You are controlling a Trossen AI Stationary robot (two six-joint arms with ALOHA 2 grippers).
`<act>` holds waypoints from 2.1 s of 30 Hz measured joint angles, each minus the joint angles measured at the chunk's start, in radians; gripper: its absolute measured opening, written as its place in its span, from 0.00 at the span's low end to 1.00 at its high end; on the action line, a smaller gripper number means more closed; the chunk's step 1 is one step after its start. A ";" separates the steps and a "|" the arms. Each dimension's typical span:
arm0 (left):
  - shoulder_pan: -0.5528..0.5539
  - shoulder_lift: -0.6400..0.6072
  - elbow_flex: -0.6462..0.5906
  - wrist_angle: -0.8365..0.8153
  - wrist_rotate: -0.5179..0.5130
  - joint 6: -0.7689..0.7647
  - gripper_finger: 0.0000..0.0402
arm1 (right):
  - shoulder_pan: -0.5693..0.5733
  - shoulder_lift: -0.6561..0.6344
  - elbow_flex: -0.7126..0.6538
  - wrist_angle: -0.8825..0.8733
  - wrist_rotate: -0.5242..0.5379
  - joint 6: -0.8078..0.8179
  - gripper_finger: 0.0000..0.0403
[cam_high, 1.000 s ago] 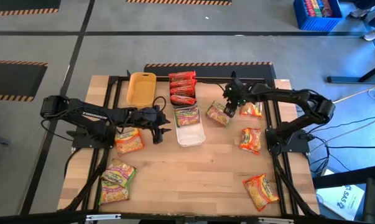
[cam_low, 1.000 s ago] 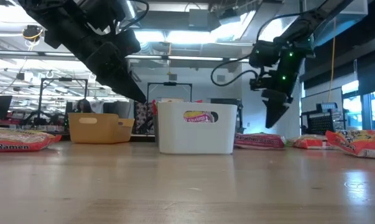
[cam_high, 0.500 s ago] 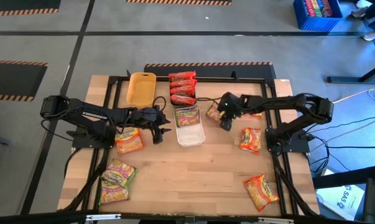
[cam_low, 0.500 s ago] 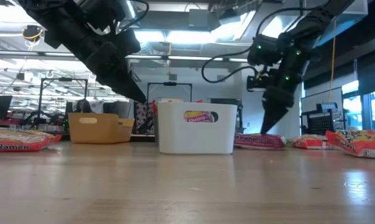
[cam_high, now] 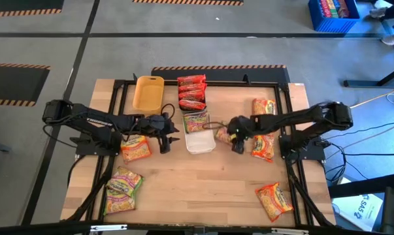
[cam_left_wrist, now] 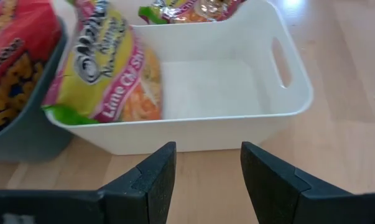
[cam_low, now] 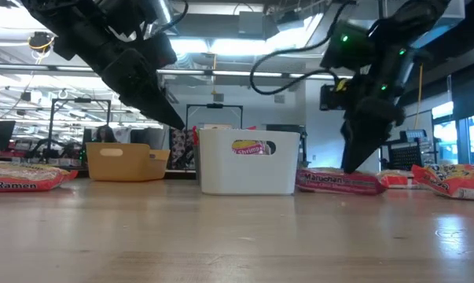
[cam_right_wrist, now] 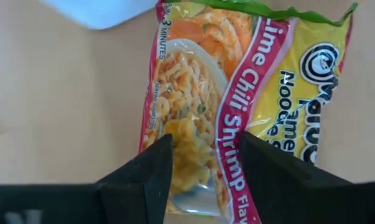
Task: Sort Maruchan noodles
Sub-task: Put the top green noodle pack into the white bin
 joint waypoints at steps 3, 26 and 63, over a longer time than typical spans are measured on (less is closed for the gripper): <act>-0.031 0.000 0.000 -0.001 0.000 -0.005 0.43 | 0.080 0.000 0.000 -0.010 -0.001 0.086 0.45; -0.387 0.000 0.000 0.026 -0.203 -0.182 0.43 | 0.454 0.158 0.044 0.338 0.084 0.425 0.45; -0.445 0.496 0.179 0.337 -0.069 -0.162 0.43 | 0.372 0.127 -0.048 0.638 0.232 0.554 0.45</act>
